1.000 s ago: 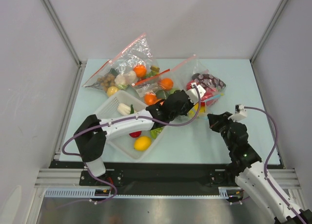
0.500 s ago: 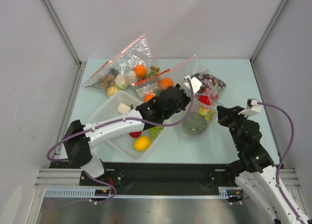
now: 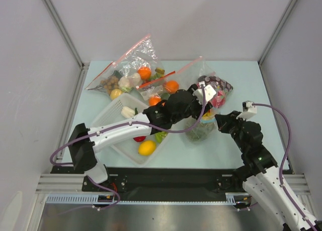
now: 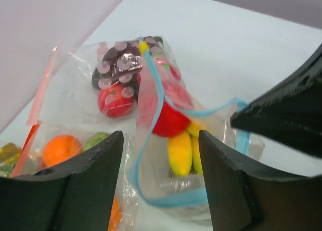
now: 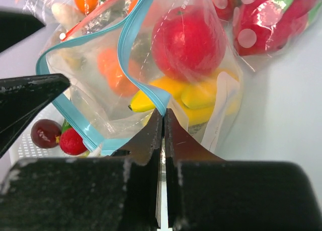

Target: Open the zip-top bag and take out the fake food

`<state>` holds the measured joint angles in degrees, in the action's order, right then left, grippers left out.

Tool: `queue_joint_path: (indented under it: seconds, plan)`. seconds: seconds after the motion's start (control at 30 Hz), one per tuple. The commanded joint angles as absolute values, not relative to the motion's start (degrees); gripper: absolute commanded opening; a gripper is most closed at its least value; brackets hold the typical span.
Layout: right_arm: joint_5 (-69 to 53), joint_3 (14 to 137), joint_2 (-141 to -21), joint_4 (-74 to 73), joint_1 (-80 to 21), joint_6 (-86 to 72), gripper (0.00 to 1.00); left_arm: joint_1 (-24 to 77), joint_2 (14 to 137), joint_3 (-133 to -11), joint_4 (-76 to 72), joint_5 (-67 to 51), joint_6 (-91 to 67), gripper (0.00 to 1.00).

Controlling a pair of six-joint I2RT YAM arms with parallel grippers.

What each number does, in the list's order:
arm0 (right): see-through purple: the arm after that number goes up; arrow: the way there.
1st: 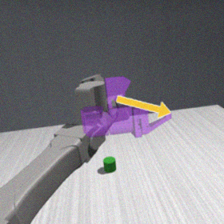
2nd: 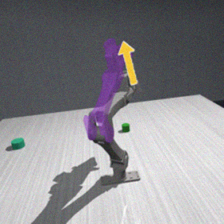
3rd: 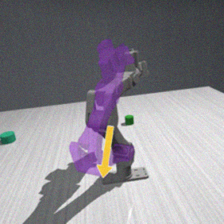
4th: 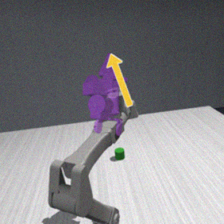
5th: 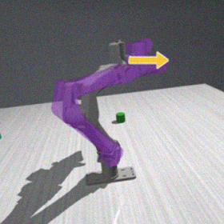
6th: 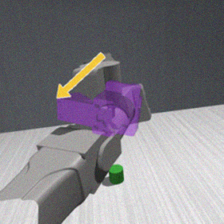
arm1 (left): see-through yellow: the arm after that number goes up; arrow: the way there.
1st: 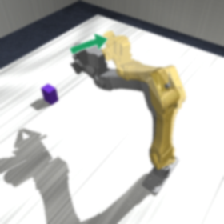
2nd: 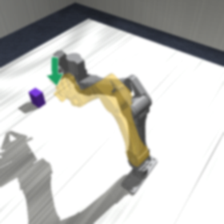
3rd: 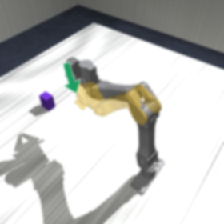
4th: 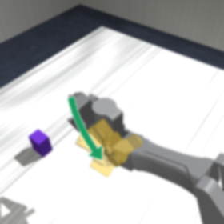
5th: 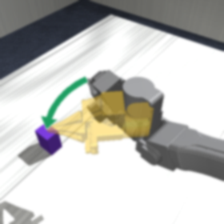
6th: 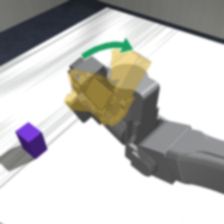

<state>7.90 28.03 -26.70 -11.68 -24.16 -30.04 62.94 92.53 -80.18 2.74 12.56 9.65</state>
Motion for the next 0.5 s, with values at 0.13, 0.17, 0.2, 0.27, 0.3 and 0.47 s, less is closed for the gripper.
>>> queue_joint_path:
  seconds: [0.13,0.17,0.2,0.27,0.3,0.47]
  plan:
    - [4.3,28.1,-24.7,-9.8,-24.1,-27.9,0.0,62.1,99.4,-90.1,7.7,12.7,12.6,0.68]
    - [4.4,28.1,-24.3,-9.9,-24.3,-27.9,0.0,62.0,99.9,-90.6,8.3,13.1,12.7,0.68]
    - [4.7,28.2,-23.9,-10.2,-24.2,-27.8,0.0,61.8,100.4,-90.7,9.0,13.4,12.8,0.69]
    - [5.2,28.4,-23.5,-10.9,-24.2,-27.5,0.0,61.6,100.4,-89.6,9.0,13.4,12.7,0.69]
    - [5.4,28.5,-23.5,-11.2,-24.2,-27.4,0.0,61.6,99.9,-89.0,8.2,13.2,12.3,0.69]
    - [5.7,28.7,-23.5,-11.7,-24.3,-27.2,0.0,60.8,97.9,-86.1,7.5,12.0,12.0,0.7]
